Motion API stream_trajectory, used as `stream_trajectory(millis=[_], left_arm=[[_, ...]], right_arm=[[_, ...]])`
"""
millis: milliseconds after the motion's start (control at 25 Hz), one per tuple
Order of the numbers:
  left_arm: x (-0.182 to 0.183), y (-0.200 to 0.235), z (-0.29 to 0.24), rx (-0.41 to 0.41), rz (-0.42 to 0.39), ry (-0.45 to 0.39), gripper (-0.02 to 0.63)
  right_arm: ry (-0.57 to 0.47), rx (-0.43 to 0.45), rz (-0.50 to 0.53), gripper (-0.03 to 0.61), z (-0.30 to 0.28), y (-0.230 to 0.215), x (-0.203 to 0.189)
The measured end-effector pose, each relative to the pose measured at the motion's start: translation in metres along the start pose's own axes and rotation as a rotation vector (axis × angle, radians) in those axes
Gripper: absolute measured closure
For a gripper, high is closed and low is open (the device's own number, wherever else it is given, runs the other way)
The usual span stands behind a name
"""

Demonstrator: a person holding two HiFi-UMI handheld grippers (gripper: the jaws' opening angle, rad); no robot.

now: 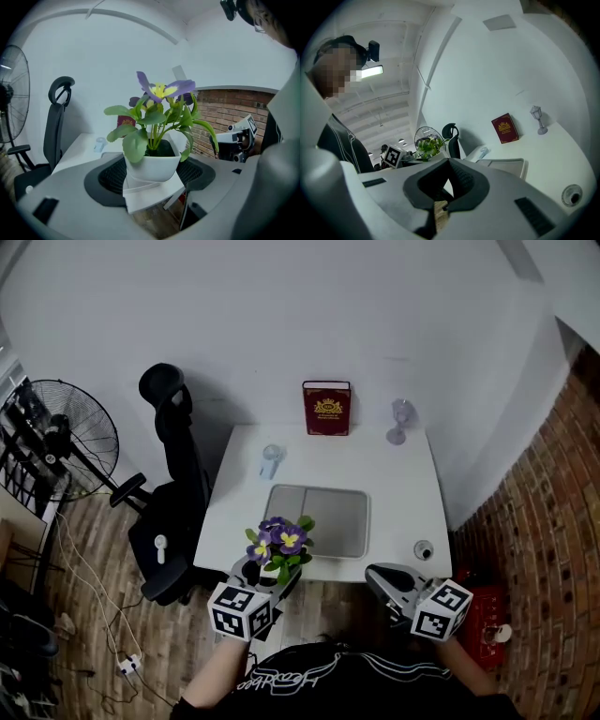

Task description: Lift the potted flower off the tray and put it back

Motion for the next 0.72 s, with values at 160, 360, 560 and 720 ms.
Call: stream_trajectory(millis=[160,360,560,720], left_arm=[[0.004,0.023,-0.014,0.005,-0.025,0.003,0.268],[0.002,0.052,-0.039,0.014,-0.06,0.015,0.268],[-0.014,0.077,-0.063,0.027,-0.084,0.051,0.268],[-0.031,0.093,-0.082,0.042,-0.083,0.081,0.268]], right_arm=[[-0.023,-0.043,0.0,0.575,-0.005,-0.006,0.004],[-0.038,-0.099,-0.015,0.575,-0.012,-0.017,-0.003],[-0.044,-0.149,-0.038,0.575,-0.014,-0.028,-0.013],[-0.04,-0.177,-0.039,0.575,-0.014,-0.035,-0.015]])
Point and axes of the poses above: the fingertips, and each gripper's own axes: z backward along the fingers, y to its left, x out of its top, the point moved 1 cm from there along z, backward along the fingers, and after that the axes turned 4 degrees about z, right-handed, at the moved point
